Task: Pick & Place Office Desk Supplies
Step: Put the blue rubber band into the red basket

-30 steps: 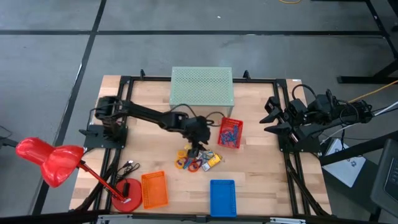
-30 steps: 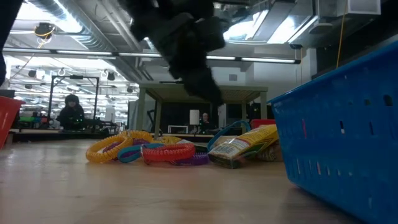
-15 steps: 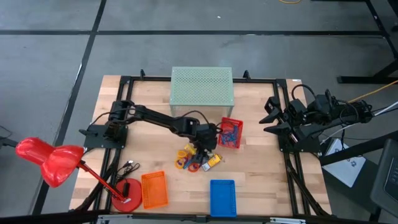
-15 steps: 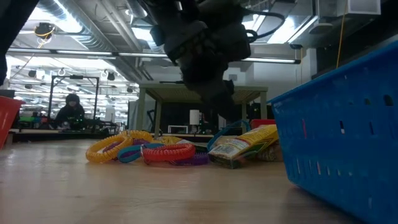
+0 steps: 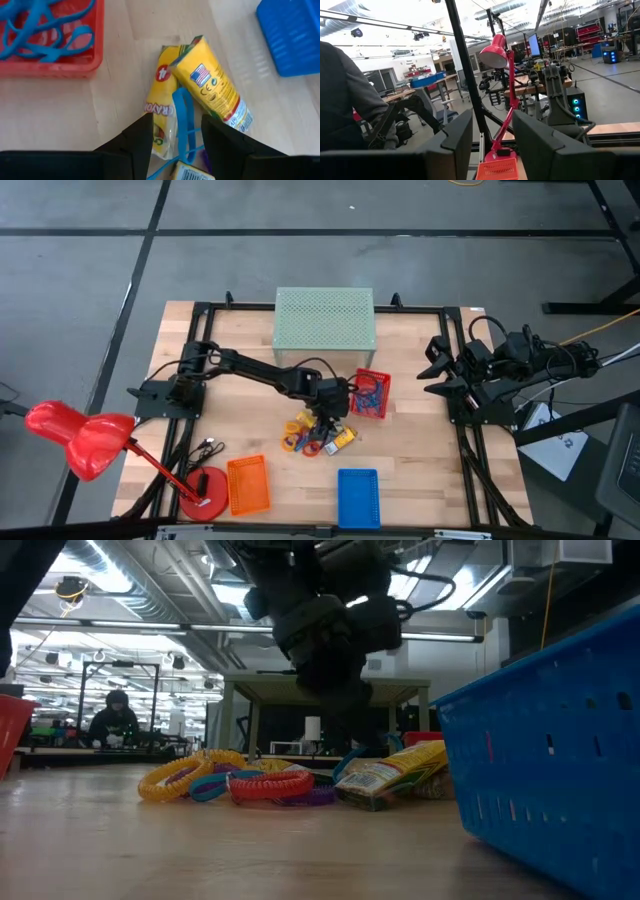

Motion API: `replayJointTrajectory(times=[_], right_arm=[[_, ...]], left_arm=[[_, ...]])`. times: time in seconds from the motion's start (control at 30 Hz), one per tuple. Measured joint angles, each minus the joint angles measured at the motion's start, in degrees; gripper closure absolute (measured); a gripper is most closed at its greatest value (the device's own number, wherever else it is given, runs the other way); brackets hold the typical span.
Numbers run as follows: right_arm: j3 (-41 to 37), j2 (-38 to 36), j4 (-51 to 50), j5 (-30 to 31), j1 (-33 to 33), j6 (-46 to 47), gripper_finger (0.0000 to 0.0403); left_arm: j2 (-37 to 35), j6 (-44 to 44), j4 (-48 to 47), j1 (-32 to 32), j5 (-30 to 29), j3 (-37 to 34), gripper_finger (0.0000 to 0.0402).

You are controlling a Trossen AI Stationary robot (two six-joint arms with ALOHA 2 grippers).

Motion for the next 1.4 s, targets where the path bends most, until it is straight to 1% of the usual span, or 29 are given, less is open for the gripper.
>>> replayJointTrajectory(times=[0.2, 0.27, 0.37, 0.63, 0.77, 0.87, 0.93, 1.07, 1.23, 1.33, 1.4], right_arm=[[0.0, 0.0, 0.0, 0.0, 0.0, 0.0, 0.0261], [0.0, 0.0, 0.0, 0.0, 0.0, 0.0, 0.0261], [0.0, 0.0, 0.0, 0.0, 0.0, 0.0, 0.0261], [0.0, 0.0, 0.0, 0.0, 0.0, -0.3, 0.0261], [0.0, 0.0, 0.0, 0.0, 0.0, -0.3, 0.0261], [0.0, 0.0, 0.0, 0.0, 0.0, -0.4, 0.0261], [0.0, 0.0, 0.0, 0.0, 0.0, -0.4, 0.0261], [0.0, 0.0, 0.0, -0.2, 0.0, -0.4, 0.0261], [0.0, 0.0, -0.1, -0.5, 0.0, -0.4, 0.0261], [0.0, 0.0, 0.0, -0.9, 0.0, -0.8, 0.0261], [0.0, 0.0, 0.5, -1.9, 0.0, -1.9, 0.0261]], left_arm=[[1.5, -1.9, 1.4, 0.0, 1.7, 0.1, 0.0239], [1.5, -2.0, 1.5, 0.0, 2.1, 0.1, 0.0246], [1.5, -2.0, 2.3, 0.0, 2.0, 0.1, 0.0271], [1.0, -1.8, 2.7, 0.1, 2.5, 0.0, 0.0361], [1.0, -1.4, 2.7, 0.1, 3.0, 0.0, 0.0393], [0.9, -1.6, 2.8, 0.4, 3.2, 0.0, 0.0396], [0.7, -2.7, 2.3, 1.1, 4.9, 0.7, 0.0396], [-0.6, -4.4, 1.7, 2.6, 8.8, 4.2, 0.0398], [-3.7, -4.2, 2.2, 5.0, 10.0, 8.6, 0.0397], [-5.0, -6.4, 5.4, 7.0, 14.4, 9.5, 0.0398], [-6.1, -8.8, 8.9, 7.9, 16.0, 9.4, 0.0397]])
